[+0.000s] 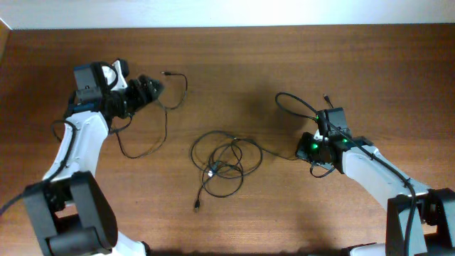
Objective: Untangle cables
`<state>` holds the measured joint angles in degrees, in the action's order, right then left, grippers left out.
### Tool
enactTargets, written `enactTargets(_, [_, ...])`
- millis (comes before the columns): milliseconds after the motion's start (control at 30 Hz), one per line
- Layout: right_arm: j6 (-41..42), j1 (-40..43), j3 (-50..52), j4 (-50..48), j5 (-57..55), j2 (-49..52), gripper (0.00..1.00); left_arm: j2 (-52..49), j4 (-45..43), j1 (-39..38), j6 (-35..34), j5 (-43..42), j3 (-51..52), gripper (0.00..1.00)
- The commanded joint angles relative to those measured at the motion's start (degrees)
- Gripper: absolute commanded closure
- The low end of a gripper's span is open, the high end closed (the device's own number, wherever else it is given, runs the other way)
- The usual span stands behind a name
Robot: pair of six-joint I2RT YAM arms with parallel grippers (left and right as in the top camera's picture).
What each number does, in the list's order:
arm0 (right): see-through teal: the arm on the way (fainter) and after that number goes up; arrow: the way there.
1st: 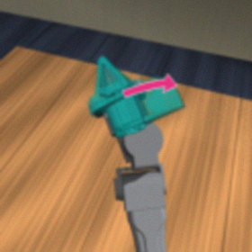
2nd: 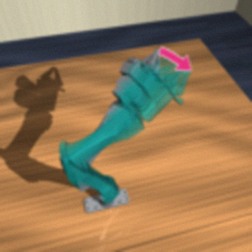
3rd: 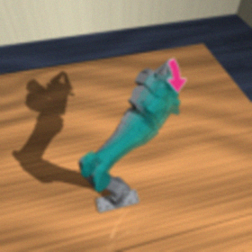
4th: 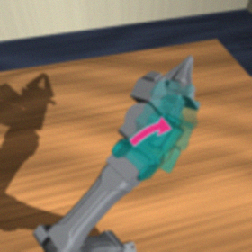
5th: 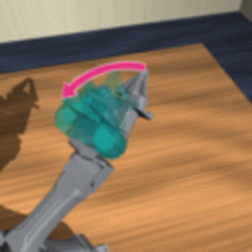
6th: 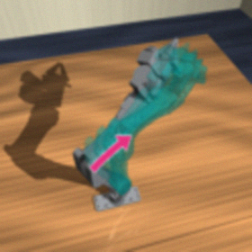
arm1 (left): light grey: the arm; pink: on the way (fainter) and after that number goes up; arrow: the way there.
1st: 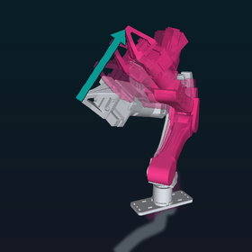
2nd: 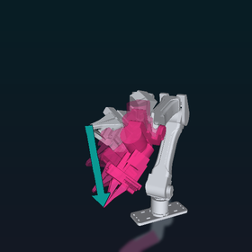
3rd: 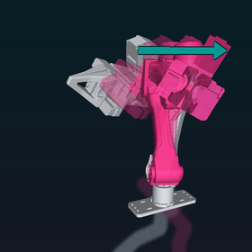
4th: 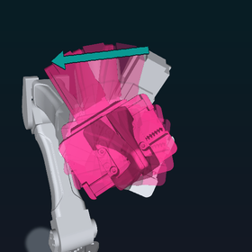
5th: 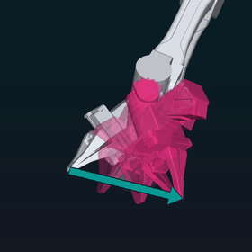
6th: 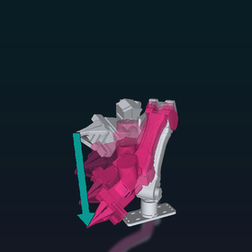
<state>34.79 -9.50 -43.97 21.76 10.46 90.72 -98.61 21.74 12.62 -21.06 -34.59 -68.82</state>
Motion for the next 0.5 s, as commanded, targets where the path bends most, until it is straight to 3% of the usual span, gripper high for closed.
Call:
enactTargets(0, [-0.85,0.13,0.24,-0.17,1.36,-0.24,0.70,7.76,-0.09,0.31,0.04,-1.92,-2.60,0.12])
enactTargets(100, [-8.55,0.13,-1.18,0.44,6.23,-0.48,0.54,12.63,1.68,0.31,0.04,1.14,-2.60,0.11])
enactTargets(233, [-15.98,-0.02,-7.63,8.74,9.16,-1.75,0.35,20.92,8.55,1.38,0.07,13.25,-2.60,0.04])
enactTargets(333, [-22.67,-1.73,-14.58,16.87,10.49,-1.75,0.26,25.77,14.12,4.44,0.07,21.05,-2.58,0.01])
enactTargets(467, [-24.52,-6.05,-22.60,21.29,10.56,-1.75,0.17,28.17,21.53,8.63,0.07,30.21,-2.54,0.01])
